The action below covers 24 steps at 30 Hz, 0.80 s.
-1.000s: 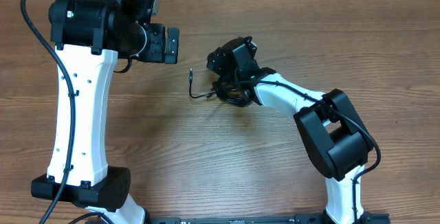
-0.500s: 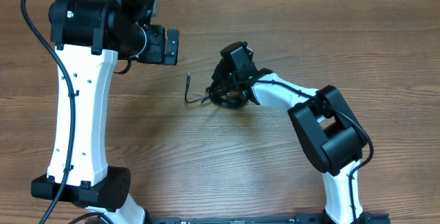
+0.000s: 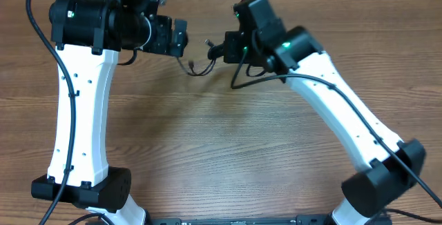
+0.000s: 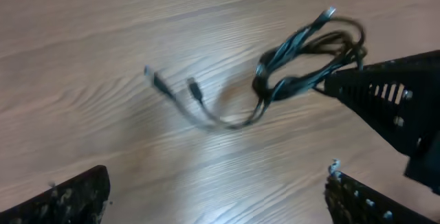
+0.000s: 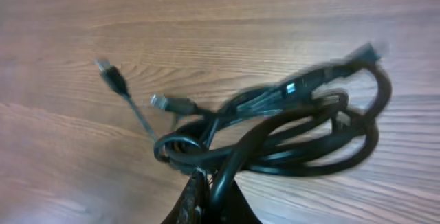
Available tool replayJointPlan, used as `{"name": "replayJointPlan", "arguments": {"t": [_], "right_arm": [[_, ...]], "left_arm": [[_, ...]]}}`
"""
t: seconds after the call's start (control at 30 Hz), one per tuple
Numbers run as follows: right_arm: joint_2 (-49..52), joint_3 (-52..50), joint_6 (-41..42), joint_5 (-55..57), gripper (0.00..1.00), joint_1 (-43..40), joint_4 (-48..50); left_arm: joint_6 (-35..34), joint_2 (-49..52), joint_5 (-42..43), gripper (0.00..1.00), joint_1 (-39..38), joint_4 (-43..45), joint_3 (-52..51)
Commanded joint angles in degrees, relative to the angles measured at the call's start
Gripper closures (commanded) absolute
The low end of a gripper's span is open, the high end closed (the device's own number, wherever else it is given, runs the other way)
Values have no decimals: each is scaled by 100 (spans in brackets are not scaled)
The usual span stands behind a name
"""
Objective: Untangle cables
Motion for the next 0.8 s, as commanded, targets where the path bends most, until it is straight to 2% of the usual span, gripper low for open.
{"name": "replayJointPlan", "arguments": {"t": [0.0, 0.07, 0.1, 0.23, 0.37, 0.47, 0.77], "right_arm": [[-50, 603, -782, 352, 96, -17, -640], [-55, 850, -780, 710, 96, -17, -979], [-59, 1062, -811, 922, 96, -17, -1239], [-63, 1537, -909, 927, 96, -52, -1679], [-96, 1860, -909, 898, 96, -219, -1904], [-188, 2006, -911, 660, 96, -380, -1974], [-411, 2063, -927, 553, 96, -435, -2048]], "left_arm": [[763, 173, 1233, 0, 0, 103, -35], [1185, 323, 1895, 0, 0, 111, -35], [1580, 472, 2524, 0, 0, 87, -35], [2706, 951, 3764, 0, -9, -157, -35], [3626, 1486, 4299, 0, -11, -568, -35], [4708, 1926, 4959, 0, -44, -1027, -35], [5646, 2308, 5348, 0, -358, -1014, -42]]}}
